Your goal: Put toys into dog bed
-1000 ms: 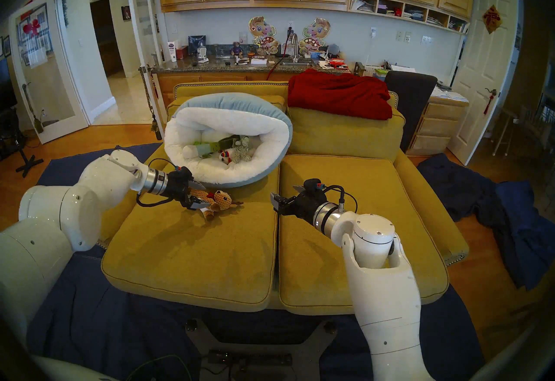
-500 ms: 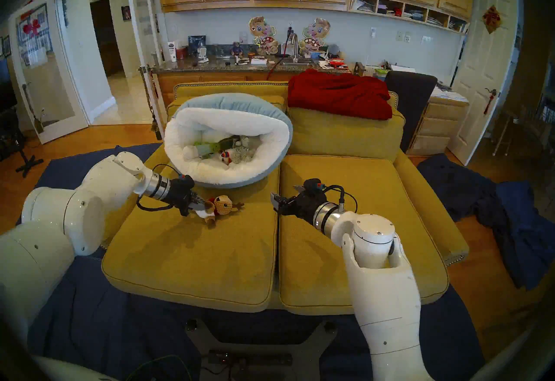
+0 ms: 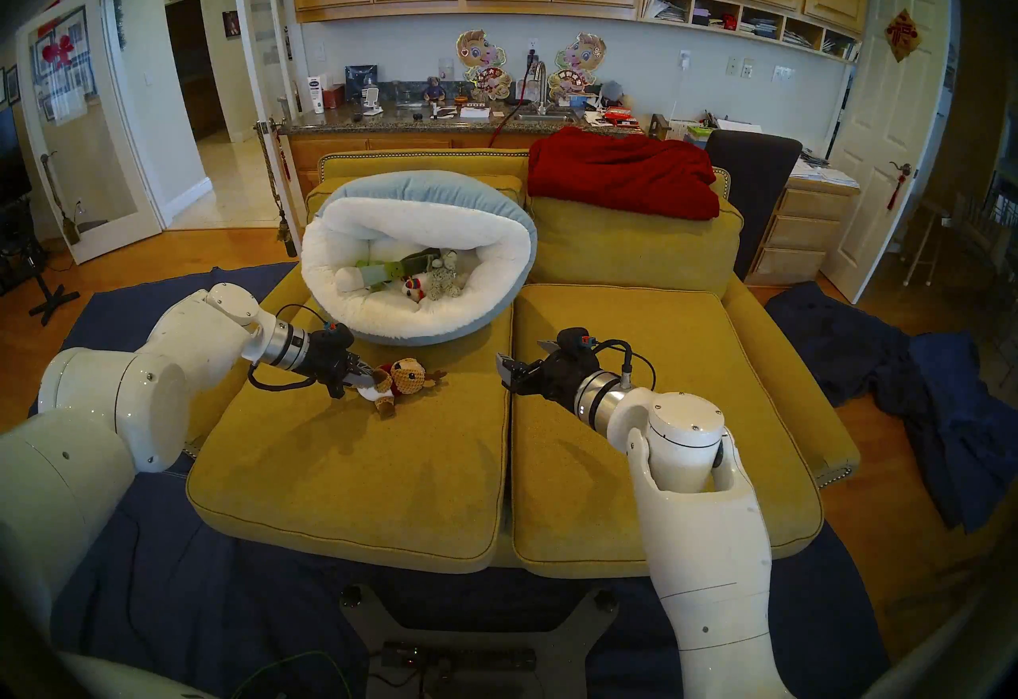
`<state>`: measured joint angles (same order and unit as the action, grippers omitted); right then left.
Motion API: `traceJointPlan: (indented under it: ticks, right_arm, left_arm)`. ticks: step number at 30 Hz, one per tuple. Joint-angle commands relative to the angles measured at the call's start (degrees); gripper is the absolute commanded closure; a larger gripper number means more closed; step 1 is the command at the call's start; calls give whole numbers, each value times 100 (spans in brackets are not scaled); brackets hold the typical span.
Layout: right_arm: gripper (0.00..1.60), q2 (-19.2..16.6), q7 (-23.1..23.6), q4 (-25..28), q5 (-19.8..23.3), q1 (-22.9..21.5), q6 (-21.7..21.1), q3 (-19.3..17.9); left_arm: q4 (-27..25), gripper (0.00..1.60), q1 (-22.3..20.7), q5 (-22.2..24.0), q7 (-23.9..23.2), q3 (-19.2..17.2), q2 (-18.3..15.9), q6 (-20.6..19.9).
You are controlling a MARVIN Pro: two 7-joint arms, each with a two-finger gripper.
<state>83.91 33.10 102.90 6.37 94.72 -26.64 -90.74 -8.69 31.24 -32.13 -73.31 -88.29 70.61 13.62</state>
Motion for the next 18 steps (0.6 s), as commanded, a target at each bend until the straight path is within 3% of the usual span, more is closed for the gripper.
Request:
traceJointPlan:
  ticks: [1, 8, 9, 10, 11, 18]
  right_arm:
    - [0, 12, 12, 168, 11, -124, 26, 3]
    - [0, 24, 27, 140, 2, -126, 34, -6]
    - [0, 25, 28, 139, 1, -127, 34, -7]
    - [0, 27, 31, 140, -1, -127, 35, -9]
    - [0, 28, 34, 142, -3, -128, 34, -10]
    - [0, 37, 44, 162, -16, -128, 29, -16]
  left_arm:
    - [-199, 160, -522, 354, -280, -342, -28, 48]
    - [-540, 160, -887, 620, -473, -683, -49, 28]
    - [-717, 160, -726, 706, -480, -772, -48, 25]
    - [-614, 160, -949, 676, -557, -752, -61, -1]
    - [-798, 160, -835, 738, -597, -823, -62, -23]
    - [-733, 160, -993, 830, -968, -952, -79, -268]
